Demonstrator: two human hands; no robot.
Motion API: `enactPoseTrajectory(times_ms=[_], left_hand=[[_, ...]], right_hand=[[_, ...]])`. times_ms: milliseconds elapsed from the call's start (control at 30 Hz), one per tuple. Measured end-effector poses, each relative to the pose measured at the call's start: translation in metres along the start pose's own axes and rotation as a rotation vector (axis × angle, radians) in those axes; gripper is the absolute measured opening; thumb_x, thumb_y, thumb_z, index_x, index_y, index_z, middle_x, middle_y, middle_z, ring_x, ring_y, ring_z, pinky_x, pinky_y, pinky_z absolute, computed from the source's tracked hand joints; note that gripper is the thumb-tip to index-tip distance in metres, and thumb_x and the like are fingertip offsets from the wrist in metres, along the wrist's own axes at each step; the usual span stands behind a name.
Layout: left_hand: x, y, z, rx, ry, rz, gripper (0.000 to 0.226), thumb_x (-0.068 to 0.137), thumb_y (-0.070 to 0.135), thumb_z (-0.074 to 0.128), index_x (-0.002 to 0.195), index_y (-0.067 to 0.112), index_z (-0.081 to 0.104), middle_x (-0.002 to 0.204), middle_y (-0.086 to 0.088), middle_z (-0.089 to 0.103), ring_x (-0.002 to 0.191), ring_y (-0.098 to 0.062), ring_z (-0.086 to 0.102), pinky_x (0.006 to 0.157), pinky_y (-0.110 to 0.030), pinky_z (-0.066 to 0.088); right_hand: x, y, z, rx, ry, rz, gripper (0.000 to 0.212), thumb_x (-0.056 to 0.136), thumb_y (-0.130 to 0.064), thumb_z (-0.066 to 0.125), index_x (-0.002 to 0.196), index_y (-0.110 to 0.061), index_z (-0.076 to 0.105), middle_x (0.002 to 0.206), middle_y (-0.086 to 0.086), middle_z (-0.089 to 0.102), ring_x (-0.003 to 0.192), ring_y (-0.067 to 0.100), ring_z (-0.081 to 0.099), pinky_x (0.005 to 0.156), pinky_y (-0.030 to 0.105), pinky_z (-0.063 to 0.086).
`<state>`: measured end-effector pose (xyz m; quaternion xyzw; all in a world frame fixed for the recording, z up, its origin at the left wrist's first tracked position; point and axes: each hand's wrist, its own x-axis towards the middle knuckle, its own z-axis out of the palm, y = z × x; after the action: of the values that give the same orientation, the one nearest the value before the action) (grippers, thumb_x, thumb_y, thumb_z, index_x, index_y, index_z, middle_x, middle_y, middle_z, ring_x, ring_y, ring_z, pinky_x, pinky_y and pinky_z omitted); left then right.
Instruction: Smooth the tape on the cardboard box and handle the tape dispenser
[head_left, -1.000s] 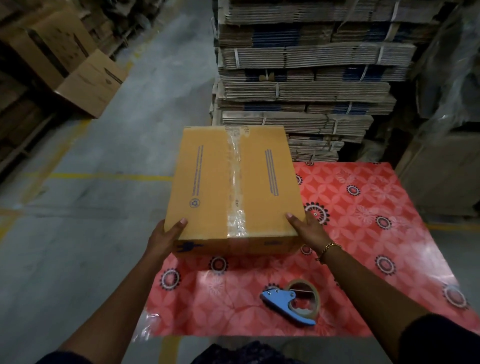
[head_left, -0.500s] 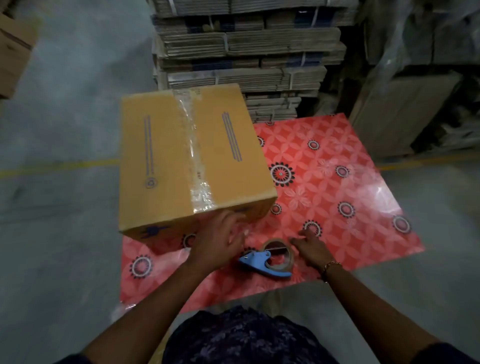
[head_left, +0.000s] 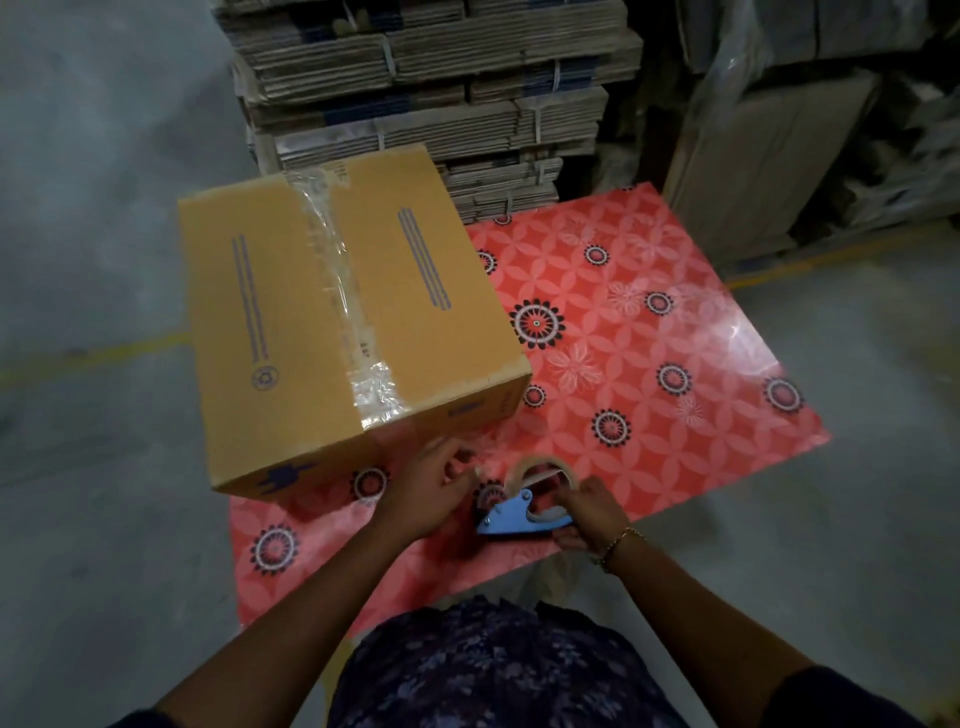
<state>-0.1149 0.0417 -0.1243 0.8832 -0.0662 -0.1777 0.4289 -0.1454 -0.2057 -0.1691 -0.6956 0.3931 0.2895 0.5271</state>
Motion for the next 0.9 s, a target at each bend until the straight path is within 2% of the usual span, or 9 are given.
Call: enactPoseTrajectory(times_ms=[100, 200, 300, 367, 467, 567, 633, 767, 900], left_hand=[[0.001, 0.001, -0.006, -0.210, 0.061, -0.131, 0.015, 0.093, 0.035, 0.064, 0.101, 0.024, 0.070, 0.101, 0.004, 0.070, 0.088, -0.015, 0.066, 0.081, -0.037, 0.053], [0.006, 0.023, -0.018, -0.486, 0.068, -0.318, 0.016, 0.101, 0.028, 0.058, 0.098, 0.017, 0.069, 0.099, -0.005, 0.070, 0.077, -0.012, 0.061, 0.068, -0.027, 0.047], [0.012, 0.049, -0.026, -0.777, -0.096, -0.535, 0.043, 0.096, 0.054, 0.054, 0.105, 0.016, 0.072, 0.096, -0.006, 0.070, 0.075, -0.016, 0.064, 0.063, -0.026, 0.050], [0.014, 0.070, -0.027, -1.040, -0.285, -0.551, 0.064, 0.087, 0.069, 0.056, 0.114, 0.014, 0.072, 0.105, -0.012, 0.066, 0.091, -0.027, 0.064, 0.070, -0.033, 0.052], [0.016, 0.113, -0.025, -1.340, -0.447, -0.400, 0.077, 0.092, 0.068, 0.049, 0.137, 0.007, 0.060, 0.134, -0.031, 0.056, 0.120, -0.044, 0.054, 0.089, -0.047, 0.052], [0.019, 0.158, -0.023, -1.472, -0.278, -0.312, 0.056, 0.090, 0.049, 0.051, 0.112, 0.004, 0.075, 0.109, -0.027, 0.069, 0.085, -0.036, 0.068, 0.076, -0.041, 0.052], [0.027, 0.174, -0.022, -1.499, -0.096, -0.257, 0.047, 0.087, 0.045, 0.054, 0.098, 0.006, 0.078, 0.093, -0.020, 0.067, 0.071, -0.033, 0.065, 0.067, -0.038, 0.050], [0.043, 0.191, -0.031, -1.578, 0.199, -0.211, 0.047, 0.094, 0.047, 0.052, 0.106, 0.007, 0.072, 0.089, -0.014, 0.063, 0.072, -0.029, 0.058, 0.067, -0.036, 0.044], [0.047, 0.206, -0.036, -1.554, 0.362, -0.142, 0.047, 0.097, 0.048, 0.049, 0.110, 0.009, 0.071, 0.091, -0.011, 0.069, 0.077, -0.027, 0.065, 0.068, -0.034, 0.050]], right_hand=[[-0.002, -0.018, -0.018, -0.085, 0.013, -0.144, 0.031, 0.069, -0.031, 0.074, 0.083, -0.015, 0.051, 0.076, 0.013, 0.059, 0.065, 0.028, 0.062, 0.059, 0.047, 0.059], [-0.020, -0.059, -0.036, -0.025, -0.142, -0.282, 0.013, 0.087, -0.021, 0.068, 0.096, -0.018, 0.059, 0.085, 0.015, 0.068, 0.075, 0.030, 0.068, 0.067, 0.049, 0.061], [-0.045, -0.116, -0.056, -0.097, -0.283, -0.472, 0.022, 0.096, -0.011, 0.059, 0.118, -0.014, 0.062, 0.084, 0.008, 0.071, 0.069, 0.019, 0.070, 0.053, 0.030, 0.057], [-0.064, -0.155, -0.064, -0.150, -0.395, -0.569, 0.029, 0.094, -0.010, 0.061, 0.123, -0.015, 0.062, 0.084, 0.007, 0.069, 0.065, 0.016, 0.070, 0.048, 0.026, 0.054], [-0.086, -0.201, -0.070, -0.228, -0.493, -0.687, 0.029, 0.092, -0.002, 0.059, 0.117, -0.017, 0.065, 0.087, 0.007, 0.070, 0.068, 0.017, 0.070, 0.049, 0.027, 0.056], [-0.099, -0.227, -0.078, -0.215, -0.467, -0.799, 0.027, 0.095, -0.002, 0.059, 0.119, -0.012, 0.064, 0.098, 0.009, 0.069, 0.076, 0.017, 0.069, 0.058, 0.030, 0.058], [-0.104, -0.233, -0.086, -0.129, -0.429, -0.844, 0.027, 0.095, -0.005, 0.061, 0.119, -0.017, 0.064, 0.105, 0.006, 0.068, 0.083, 0.015, 0.070, 0.066, 0.031, 0.058], [-0.112, -0.217, -0.101, -0.011, -0.271, -0.888, 0.014, 0.096, -0.019, 0.064, 0.107, -0.012, 0.067, 0.099, 0.007, 0.071, 0.079, 0.017, 0.069, 0.063, 0.027, 0.052], [-0.120, -0.190, -0.108, -0.075, -0.423, -0.764, 0.026, 0.100, -0.027, 0.057, 0.096, -0.004, 0.069, 0.081, 0.004, 0.070, 0.066, 0.017, 0.063, 0.056, 0.027, 0.044]])
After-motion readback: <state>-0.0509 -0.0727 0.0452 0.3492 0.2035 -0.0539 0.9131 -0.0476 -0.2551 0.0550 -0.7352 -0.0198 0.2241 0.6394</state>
